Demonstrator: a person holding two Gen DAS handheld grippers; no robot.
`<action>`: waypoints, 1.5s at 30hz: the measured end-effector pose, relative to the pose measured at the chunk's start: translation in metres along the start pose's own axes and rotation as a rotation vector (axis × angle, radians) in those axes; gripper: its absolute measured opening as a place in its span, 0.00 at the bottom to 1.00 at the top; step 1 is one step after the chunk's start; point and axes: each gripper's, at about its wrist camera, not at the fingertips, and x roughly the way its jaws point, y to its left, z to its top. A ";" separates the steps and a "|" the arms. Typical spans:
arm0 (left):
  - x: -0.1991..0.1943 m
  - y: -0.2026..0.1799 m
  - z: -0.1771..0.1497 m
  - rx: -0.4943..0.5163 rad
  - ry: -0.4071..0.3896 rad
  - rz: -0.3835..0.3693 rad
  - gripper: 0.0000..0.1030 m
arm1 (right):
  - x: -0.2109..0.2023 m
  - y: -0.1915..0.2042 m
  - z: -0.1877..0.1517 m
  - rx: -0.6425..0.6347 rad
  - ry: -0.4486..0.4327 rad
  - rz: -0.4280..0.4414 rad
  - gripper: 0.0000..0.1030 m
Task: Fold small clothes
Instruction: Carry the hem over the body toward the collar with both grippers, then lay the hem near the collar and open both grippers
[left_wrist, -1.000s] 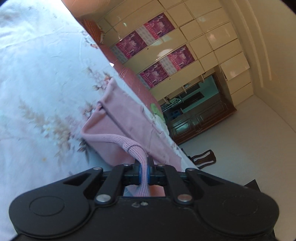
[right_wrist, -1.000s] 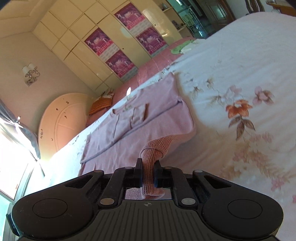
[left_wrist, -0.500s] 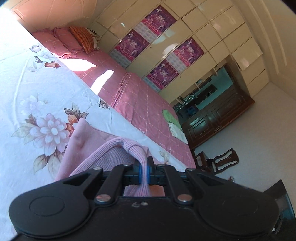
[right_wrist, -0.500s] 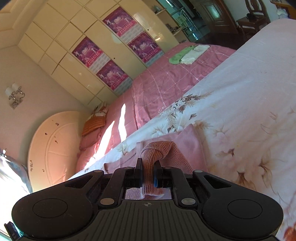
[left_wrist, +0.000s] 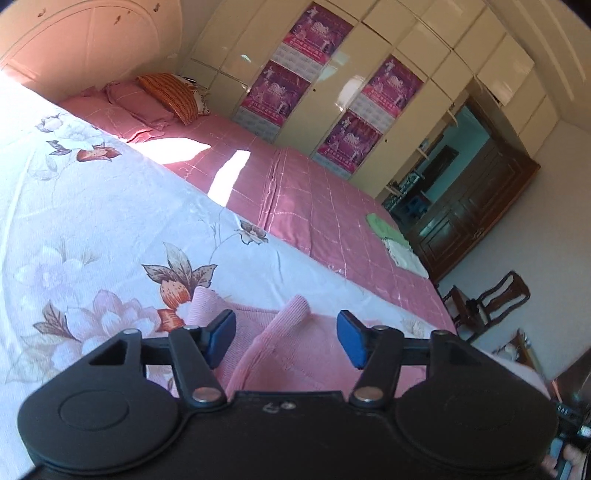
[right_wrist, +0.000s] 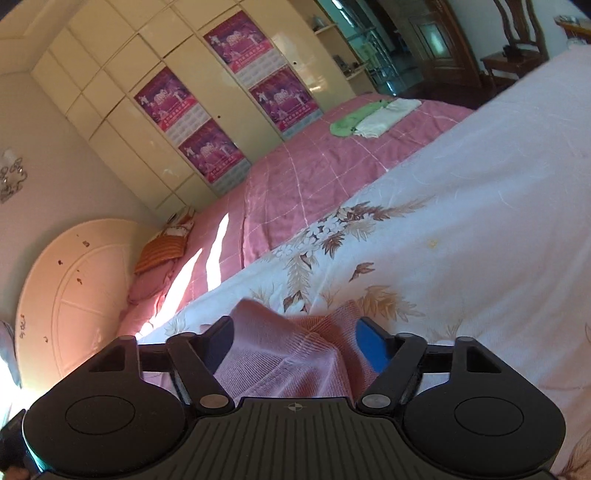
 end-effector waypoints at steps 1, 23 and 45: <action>0.005 -0.003 0.000 0.041 0.016 0.010 0.53 | 0.004 0.004 -0.001 -0.045 0.013 -0.008 0.50; 0.026 -0.026 -0.020 0.265 0.033 0.172 0.10 | 0.073 0.043 -0.032 -0.413 -0.009 -0.202 0.09; 0.026 -0.152 -0.101 0.631 0.019 0.018 0.72 | 0.090 0.153 -0.112 -0.639 0.168 0.031 0.47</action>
